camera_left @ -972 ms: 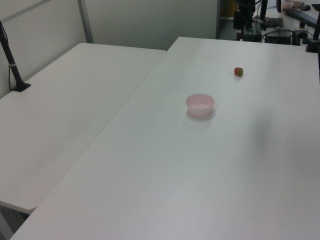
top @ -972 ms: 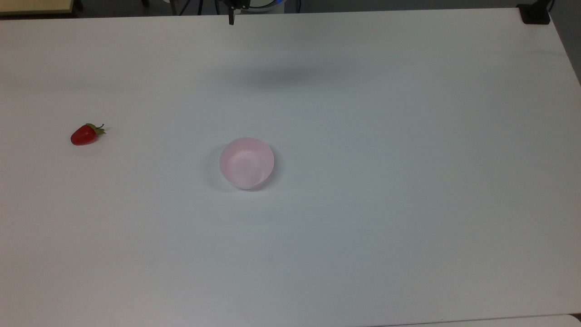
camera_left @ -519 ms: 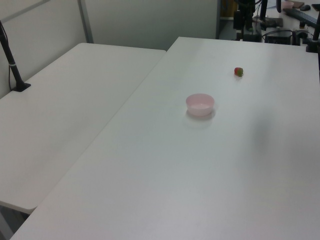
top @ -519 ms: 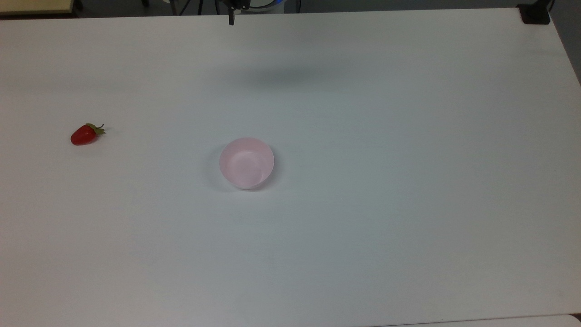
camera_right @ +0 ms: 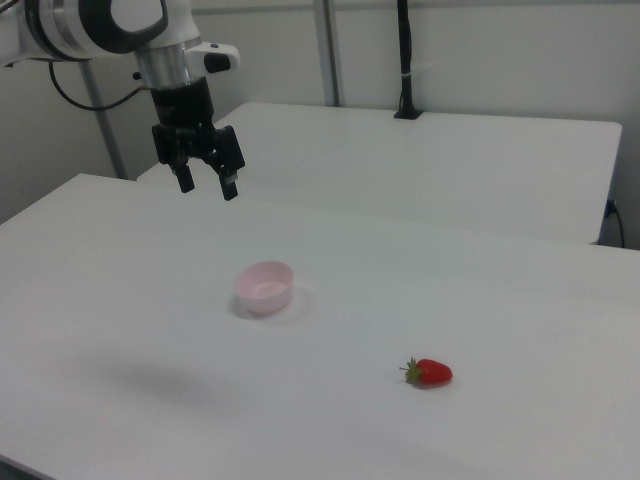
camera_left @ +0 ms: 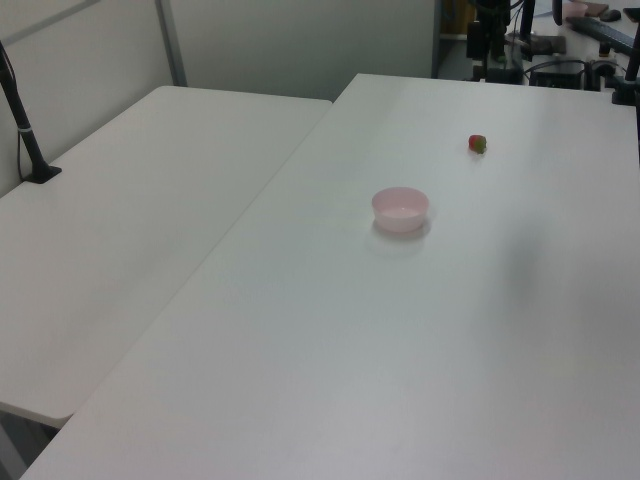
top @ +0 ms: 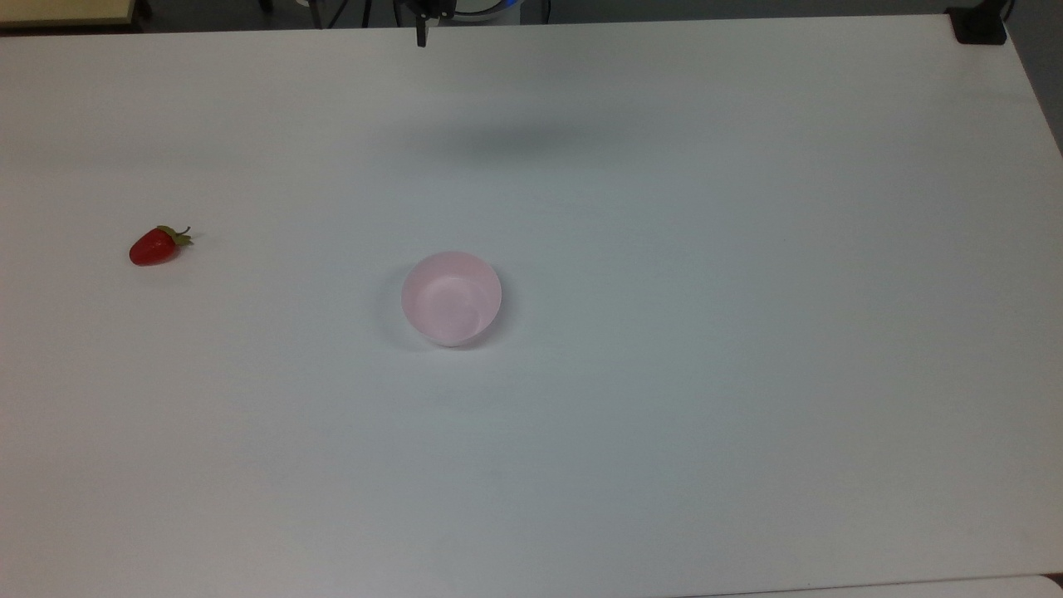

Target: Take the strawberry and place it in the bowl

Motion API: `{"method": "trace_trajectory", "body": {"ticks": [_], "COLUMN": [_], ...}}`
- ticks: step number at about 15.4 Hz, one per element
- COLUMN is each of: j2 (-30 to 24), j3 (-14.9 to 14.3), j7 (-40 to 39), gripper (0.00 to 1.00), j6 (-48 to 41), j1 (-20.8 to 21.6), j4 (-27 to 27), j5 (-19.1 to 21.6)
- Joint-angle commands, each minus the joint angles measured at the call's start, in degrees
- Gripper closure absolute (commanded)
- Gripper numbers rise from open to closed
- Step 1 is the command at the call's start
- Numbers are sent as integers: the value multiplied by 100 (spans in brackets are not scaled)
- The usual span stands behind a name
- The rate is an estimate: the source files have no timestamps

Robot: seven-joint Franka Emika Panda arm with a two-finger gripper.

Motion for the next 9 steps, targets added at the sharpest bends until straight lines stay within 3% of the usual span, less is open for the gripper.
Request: {"method": "trace_trajectory", "body": {"ticks": [1, 9], "j2": [-41, 266], "j3": [-128, -137], "j7": [-126, -30], "gripper": [0, 0], "j6": [75, 487], "j1": [56, -514], "j4": [-75, 30], "j5": [49, 40]}}
